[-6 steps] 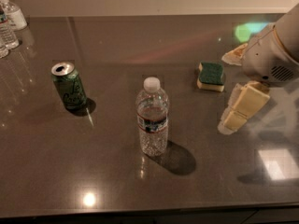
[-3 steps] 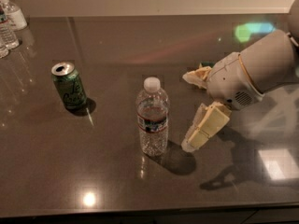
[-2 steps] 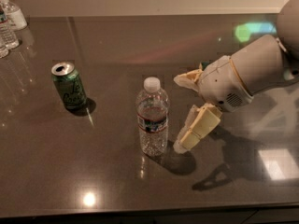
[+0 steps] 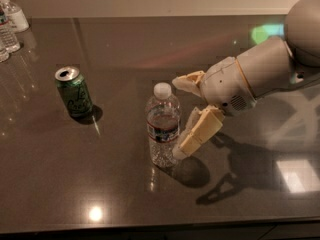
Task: Knock water bottle over
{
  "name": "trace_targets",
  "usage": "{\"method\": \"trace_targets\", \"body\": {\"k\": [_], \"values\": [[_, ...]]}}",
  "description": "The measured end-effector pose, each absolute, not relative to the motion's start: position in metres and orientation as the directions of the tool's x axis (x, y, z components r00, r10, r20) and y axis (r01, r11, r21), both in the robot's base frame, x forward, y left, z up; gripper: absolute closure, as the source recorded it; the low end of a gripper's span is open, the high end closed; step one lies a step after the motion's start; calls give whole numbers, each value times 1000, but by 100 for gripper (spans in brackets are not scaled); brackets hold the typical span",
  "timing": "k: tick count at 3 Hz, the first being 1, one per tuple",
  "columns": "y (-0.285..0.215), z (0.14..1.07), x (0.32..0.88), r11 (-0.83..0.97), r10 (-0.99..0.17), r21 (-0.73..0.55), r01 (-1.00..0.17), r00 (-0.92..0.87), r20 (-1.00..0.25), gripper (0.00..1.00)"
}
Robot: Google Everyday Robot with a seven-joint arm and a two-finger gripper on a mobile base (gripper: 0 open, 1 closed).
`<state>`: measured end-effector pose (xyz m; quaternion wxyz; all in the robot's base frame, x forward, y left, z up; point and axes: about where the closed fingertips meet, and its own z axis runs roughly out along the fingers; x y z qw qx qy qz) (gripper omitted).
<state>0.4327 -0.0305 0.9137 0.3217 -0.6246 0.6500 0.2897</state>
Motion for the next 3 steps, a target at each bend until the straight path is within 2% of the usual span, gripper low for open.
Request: {"method": "trace_targets", "body": {"k": [2,3], "values": [[-5,922,424,-11,-558,7,-1000,1,-830,1],[2,926,418,-47,-528,26,-999,2,-849,19]]}}
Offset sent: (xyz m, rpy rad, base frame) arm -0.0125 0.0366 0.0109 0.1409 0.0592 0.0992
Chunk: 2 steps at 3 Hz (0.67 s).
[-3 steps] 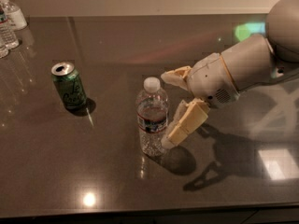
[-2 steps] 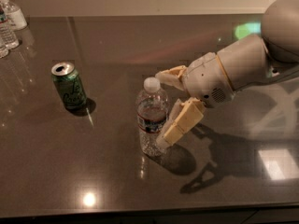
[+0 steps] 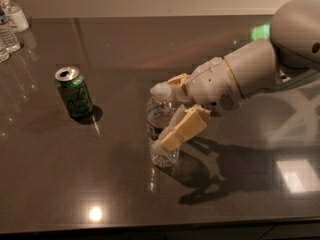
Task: Knock water bottle over
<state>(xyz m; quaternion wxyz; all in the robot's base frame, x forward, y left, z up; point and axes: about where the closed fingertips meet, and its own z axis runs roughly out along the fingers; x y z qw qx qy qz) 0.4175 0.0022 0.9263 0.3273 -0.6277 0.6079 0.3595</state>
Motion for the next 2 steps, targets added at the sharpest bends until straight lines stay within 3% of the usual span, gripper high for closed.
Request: {"method": "trace_targets", "body": {"k": [2], "values": [[1,939,413,-82,-509,30,-996,16,-861,66]]}}
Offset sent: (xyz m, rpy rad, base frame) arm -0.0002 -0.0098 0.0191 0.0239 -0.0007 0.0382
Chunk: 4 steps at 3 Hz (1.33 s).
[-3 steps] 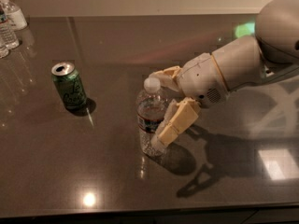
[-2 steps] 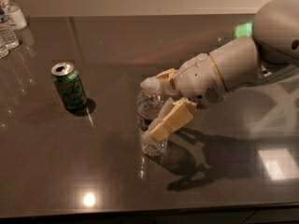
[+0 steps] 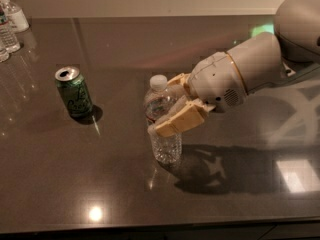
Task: Knock water bottle over
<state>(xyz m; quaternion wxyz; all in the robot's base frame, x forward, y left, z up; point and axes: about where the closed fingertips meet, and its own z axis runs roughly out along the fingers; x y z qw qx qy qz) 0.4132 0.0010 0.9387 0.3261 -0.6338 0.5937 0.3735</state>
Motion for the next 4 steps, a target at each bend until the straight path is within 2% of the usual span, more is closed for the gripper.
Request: {"method": "trace_targets", "body": {"k": [1,2,4], "values": [[-10,948,426,-84,-576,14,-996,37,-816,89],[-28,951,444,-64,-704,7,-998,40,-709,100],[-80,929,462,3,-926,48,-999,-21,-377,100]]}}
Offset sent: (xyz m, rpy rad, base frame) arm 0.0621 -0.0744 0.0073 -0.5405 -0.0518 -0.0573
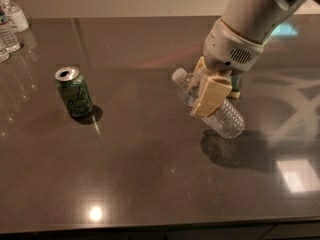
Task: Knock water bottle over
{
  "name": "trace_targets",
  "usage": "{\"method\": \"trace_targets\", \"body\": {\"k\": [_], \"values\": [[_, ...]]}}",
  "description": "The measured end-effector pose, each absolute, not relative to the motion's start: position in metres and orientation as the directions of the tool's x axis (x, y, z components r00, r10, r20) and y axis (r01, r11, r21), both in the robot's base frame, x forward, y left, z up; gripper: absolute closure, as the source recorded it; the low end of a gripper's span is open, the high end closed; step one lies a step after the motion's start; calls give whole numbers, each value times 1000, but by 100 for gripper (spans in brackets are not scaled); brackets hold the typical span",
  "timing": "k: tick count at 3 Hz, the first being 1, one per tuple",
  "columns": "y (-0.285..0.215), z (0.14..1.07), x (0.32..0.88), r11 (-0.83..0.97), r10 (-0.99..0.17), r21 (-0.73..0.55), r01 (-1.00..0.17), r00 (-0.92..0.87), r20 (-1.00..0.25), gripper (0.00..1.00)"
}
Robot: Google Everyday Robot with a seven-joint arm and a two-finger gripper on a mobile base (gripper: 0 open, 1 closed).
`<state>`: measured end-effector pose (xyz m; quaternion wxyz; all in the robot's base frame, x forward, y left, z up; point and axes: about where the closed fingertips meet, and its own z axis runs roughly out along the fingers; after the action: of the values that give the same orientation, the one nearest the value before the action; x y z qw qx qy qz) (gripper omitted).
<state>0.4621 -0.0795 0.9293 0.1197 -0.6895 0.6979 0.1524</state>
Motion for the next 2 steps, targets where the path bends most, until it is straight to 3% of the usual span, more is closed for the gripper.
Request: {"method": "trace_targets", "body": {"k": [2], "values": [[-108,895,464,-12,-993,38,-999,7,-121,100]]}}
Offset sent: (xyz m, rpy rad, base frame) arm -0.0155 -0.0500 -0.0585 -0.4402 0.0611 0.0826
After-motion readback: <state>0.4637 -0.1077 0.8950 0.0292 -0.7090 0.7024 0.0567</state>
